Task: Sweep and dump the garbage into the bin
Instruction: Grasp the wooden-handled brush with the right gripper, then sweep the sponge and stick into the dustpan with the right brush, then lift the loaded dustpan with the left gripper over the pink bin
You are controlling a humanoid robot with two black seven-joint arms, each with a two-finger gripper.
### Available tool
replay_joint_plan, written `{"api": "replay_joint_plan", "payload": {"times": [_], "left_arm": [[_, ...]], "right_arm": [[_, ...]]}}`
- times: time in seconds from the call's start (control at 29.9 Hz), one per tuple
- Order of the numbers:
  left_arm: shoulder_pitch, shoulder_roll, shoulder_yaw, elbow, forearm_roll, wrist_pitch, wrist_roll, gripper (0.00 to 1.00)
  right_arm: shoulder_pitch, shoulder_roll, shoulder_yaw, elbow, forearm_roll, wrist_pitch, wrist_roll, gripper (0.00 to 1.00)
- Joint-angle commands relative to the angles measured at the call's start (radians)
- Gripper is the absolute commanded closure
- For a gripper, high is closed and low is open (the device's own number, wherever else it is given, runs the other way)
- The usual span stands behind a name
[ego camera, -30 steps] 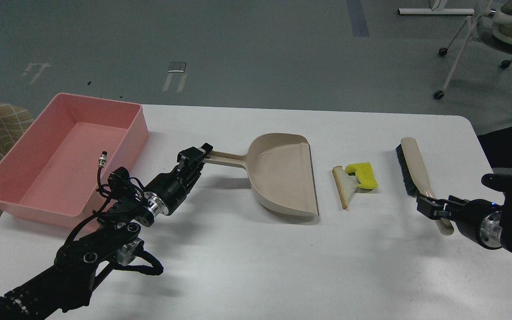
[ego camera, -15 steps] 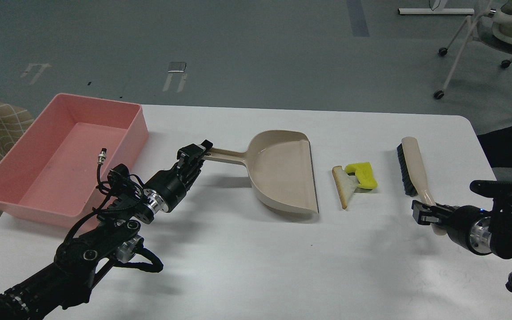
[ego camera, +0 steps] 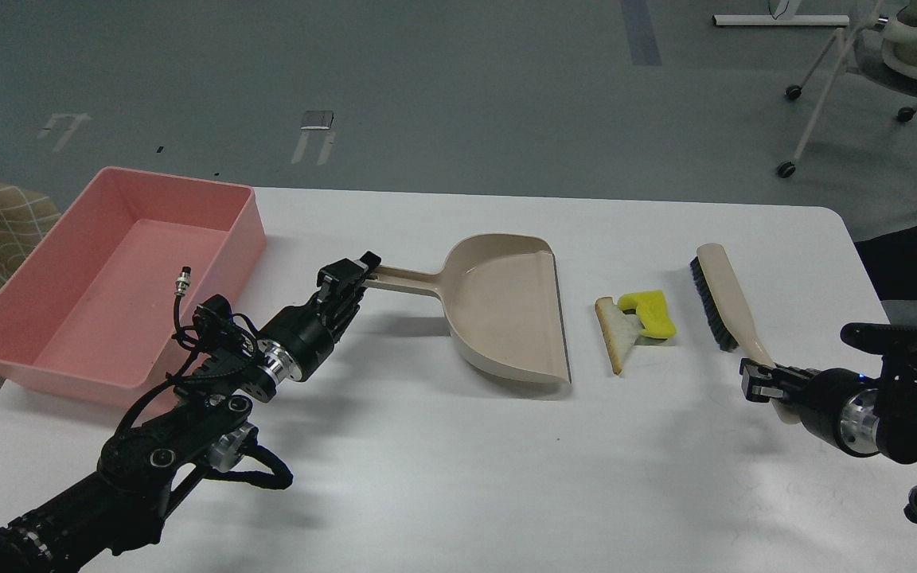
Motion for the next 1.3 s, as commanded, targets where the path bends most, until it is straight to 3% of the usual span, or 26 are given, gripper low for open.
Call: {"api": "replay_joint_plan", "payload": {"times": [0.0,0.43,0.6,0.87,1.0,1.27], "left_arm": [[0.000,-0.001,0.001,0.000,0.002,0.000,0.001,1.00],[-0.002,-0.001,0.044,0.001,0.000,0.018,-0.006,1.00],[-0.003,0.004,0.045,0.002,-0.002,0.018,-0.017,1.00],[-0.005,-0.001,0.045,0.002,-0.003,0.020,-0.017,1.00],[-0.005,0.002,0.044,0.002,-0.005,0.020,-0.019,1.00],[-0.014,-0.033,0.031,-0.026,-0.040,0.041,-0.017,1.00]], "right_arm": [[0.000,0.025,0.001,0.013,0.003,-0.001,0.000,1.00],[0.033,0.105,-0.102,0.051,0.008,0.005,0.000,1.00],[0.134,0.195,-0.218,0.040,0.010,0.005,-0.009,1.00],[0.250,0.348,-0.235,0.034,0.010,0.005,-0.028,1.00],[0.268,0.332,-0.209,0.053,0.013,0.005,-0.028,1.00],[0.247,0.135,-0.029,0.067,0.135,0.005,-0.025,1.00]]}}
